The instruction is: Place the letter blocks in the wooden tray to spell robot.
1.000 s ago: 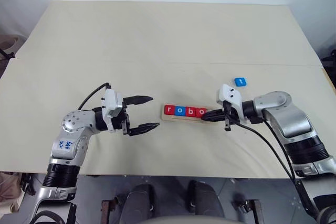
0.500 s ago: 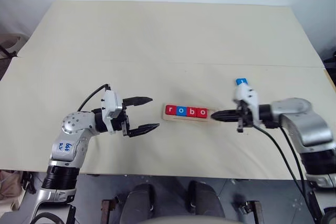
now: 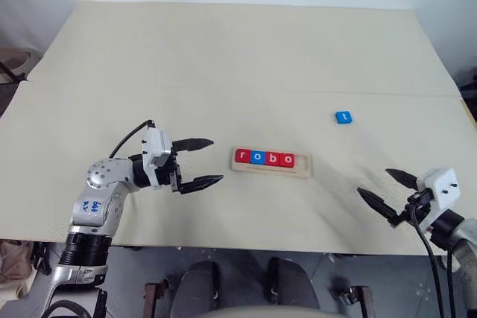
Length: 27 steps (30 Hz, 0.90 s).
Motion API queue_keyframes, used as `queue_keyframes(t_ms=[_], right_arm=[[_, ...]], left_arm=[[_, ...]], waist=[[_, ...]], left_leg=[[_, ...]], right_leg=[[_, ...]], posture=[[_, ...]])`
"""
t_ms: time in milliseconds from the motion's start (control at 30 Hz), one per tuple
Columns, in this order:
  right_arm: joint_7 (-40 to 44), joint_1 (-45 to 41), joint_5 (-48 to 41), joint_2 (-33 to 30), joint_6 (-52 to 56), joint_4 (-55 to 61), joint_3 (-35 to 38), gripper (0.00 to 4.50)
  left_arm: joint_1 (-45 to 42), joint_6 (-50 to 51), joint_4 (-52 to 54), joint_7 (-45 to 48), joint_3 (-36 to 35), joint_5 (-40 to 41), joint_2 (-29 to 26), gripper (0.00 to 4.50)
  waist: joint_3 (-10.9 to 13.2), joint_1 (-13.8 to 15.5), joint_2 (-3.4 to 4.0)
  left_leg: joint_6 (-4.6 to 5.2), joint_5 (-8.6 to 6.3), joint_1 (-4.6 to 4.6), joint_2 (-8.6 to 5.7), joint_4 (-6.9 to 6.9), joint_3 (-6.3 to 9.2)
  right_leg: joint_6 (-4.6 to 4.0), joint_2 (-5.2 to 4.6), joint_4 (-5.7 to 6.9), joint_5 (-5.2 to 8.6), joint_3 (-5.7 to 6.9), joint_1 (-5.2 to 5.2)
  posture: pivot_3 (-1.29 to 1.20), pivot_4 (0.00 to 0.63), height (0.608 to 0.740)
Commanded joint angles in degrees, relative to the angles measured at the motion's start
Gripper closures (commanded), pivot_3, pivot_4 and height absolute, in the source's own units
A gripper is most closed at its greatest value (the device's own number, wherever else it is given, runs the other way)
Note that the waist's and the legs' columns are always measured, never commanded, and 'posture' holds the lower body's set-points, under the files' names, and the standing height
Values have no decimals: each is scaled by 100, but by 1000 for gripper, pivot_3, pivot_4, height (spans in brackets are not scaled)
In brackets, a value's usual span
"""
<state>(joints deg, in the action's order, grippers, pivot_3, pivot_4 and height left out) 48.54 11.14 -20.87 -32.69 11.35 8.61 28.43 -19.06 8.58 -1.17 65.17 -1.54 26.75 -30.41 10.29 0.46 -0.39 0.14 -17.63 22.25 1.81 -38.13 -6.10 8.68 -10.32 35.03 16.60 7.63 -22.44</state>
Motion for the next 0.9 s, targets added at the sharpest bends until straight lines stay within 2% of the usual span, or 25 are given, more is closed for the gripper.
queue_keyframes(t_ms=[33, 100, 233, 367, 433, 567, 733, 833, 900], right_arm=[[-301, -271, -127, -11, -14, 185, -8, 39], [-339, -566, -229, -121, 242, 251, -155, 39], [-914, -1521, -216, -431, 1515, 170, -525, 39], [-1609, -2946, 129, -518, 2607, -627, -1151, 39], [-1761, -3344, 194, -466, 2768, -933, -1281, 39], [-2337, -4541, 767, -218, 2752, -2356, -1848, 39], [-2593, -5165, 995, 35, 2445, -3355, -1960, 39], [-2660, -5304, 1039, 152, 2383, -3656, -1992, 612], [-2671, -5291, 1052, 207, 2352, -3661, -2006, 1271]], left_arm=[[-140, -145, -83, 88, -44, 26, 9, 0], [-181, -184, -140, 100, -26, 5, 37, 0], [-244, -282, -261, 123, -2, -33, 82, 0], [-260, -390, -318, 106, 18, -66, 130, 0], [-275, -420, -332, 87, 30, -79, 156, 0], [-223, -459, -245, 7, 40, -94, 221, 0], [-143, -464, -150, -67, 7, -103, 253, 0], [-92, -464, -93, -127, -18, -99, 254, 0], [-70, -458, -59, -157, -25, -93, 251, 0]], waist=[[-1, -40, 1], [-1, -67, 2], [-1, -71, 2], [-2, -67, 3], [-1, -50, 3], [-1, -74, 3], [-1, -73, 3], [-1, -92, 3], [-2, -92, 3]], left_leg=[[0, 0, 0, 0, 0, 0], [0, 0, 0, 0, 0, 0], [0, 0, -1, 1, -1, 2], [0, 0, 3, 0, -3, 2], [0, 0, 7, 1, -2, 3], [1, 0, 16, -4, -4, 0], [0, 1, 16, -2, 0, 0], [0, 0, 16, -2, -1, -3], [0, 1, 14, 0, -1, -2]], right_leg=[[0, 0, 0, 0, 0, 0], [0, 0, 0, 0, -1, 0], [-1, 0, 3, 0, -2, -1], [-2, -2, 2, 0, -2, -4], [-2, -1, -1, 0, 3, -5], [1, -3, -8, -1, 5, -7], [1, -2, -4, -1, 7, -10], [2, -2, -6, -2, 5, -9], [2, -1, -2, -2, 6, -10]], posture=[[0, 150, 740], [0, 150, 740], [0, 150, 740], [0, 150, 740], [0, 150, 740], [0, 150, 740], [0, 150, 740], [0, 150, 740], [0, 150, 740]])
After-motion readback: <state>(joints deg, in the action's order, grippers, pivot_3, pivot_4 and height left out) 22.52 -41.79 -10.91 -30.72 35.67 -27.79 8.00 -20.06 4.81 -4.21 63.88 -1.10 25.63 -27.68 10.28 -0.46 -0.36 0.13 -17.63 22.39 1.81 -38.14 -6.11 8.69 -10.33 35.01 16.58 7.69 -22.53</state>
